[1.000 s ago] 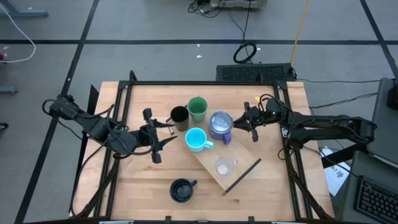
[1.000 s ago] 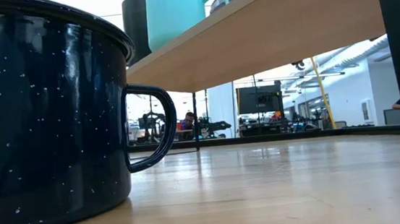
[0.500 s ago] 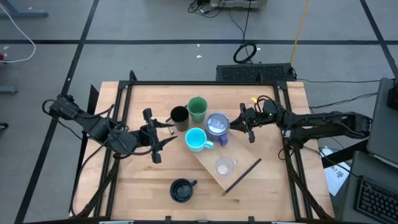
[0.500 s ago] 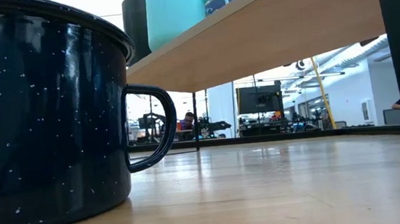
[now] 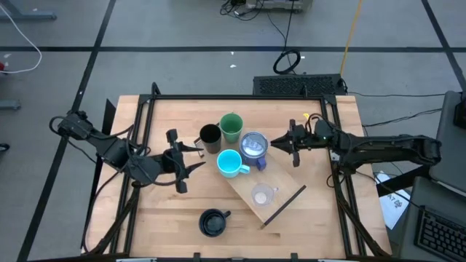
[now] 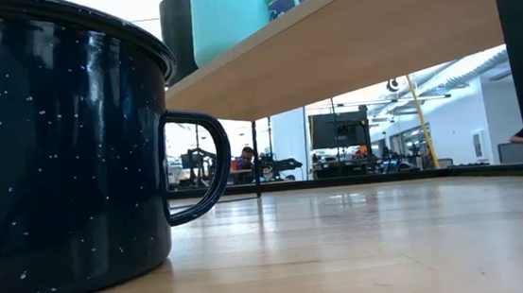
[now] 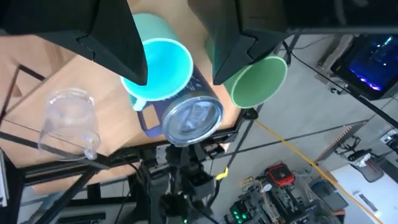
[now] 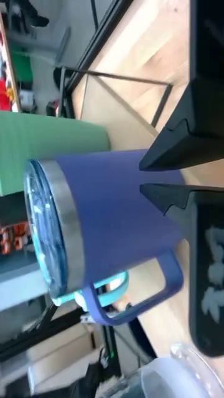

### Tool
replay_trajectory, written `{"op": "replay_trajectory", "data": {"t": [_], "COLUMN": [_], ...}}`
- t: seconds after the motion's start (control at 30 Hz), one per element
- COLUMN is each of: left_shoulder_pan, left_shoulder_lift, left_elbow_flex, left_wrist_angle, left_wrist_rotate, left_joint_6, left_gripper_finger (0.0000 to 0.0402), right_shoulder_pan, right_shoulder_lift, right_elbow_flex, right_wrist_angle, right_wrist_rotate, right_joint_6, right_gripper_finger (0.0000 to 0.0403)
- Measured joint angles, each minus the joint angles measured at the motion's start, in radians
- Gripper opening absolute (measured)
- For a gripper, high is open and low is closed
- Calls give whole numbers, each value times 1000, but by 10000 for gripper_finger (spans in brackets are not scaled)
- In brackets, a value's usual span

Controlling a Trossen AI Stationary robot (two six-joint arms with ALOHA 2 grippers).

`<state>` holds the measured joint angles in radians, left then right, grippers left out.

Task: Stack small to large cups/mugs on shelf
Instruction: Put the dark blue mug on the shelf

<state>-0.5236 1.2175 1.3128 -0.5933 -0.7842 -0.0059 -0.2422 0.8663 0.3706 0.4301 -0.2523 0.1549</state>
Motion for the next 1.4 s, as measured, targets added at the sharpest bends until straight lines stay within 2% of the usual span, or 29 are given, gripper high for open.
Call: {"op": "replay_trajectory", "data": {"t": [0.17, 0.47, 0.57, 0.67, 0.8, 1.13, 1.4], "left_shoulder_pan": [-28, -113, -154, -197, -226, -227, -238], "left_shoulder_lift": [0, 0, 1, 14, 42, 148, 239], "left_elbow_flex": [-34, -107, -111, -111, -111, -111, -111], "left_wrist_angle": [-2, 19, 18, 19, 19, -12, -94], "left_wrist_rotate": [0, 2, 2, 15, 99, 335, 459], "left_joint_6": [-27, -100, -121, -118, -109, -124, -109], "left_gripper_finger": [182, 182, 182, 182, 182, 182, 182], "right_shoulder_pan": [126, 280, 318, 352, 378, 395, 392], "right_shoulder_lift": [-90, -130, -129, -129, -127, -127, -128], "right_elbow_flex": [0, 1, 35, 87, 137, 142, 142], "right_wrist_angle": [-84, -90, -156, -228, -283, -293, -318], "right_wrist_rotate": [173, 338, 383, 407, 413, 413, 413], "right_joint_6": [2, 17, 17, 14, 9, 6, -10], "right_gripper_finger": [28, 27, 27, 27, 27, 27, 27]}}
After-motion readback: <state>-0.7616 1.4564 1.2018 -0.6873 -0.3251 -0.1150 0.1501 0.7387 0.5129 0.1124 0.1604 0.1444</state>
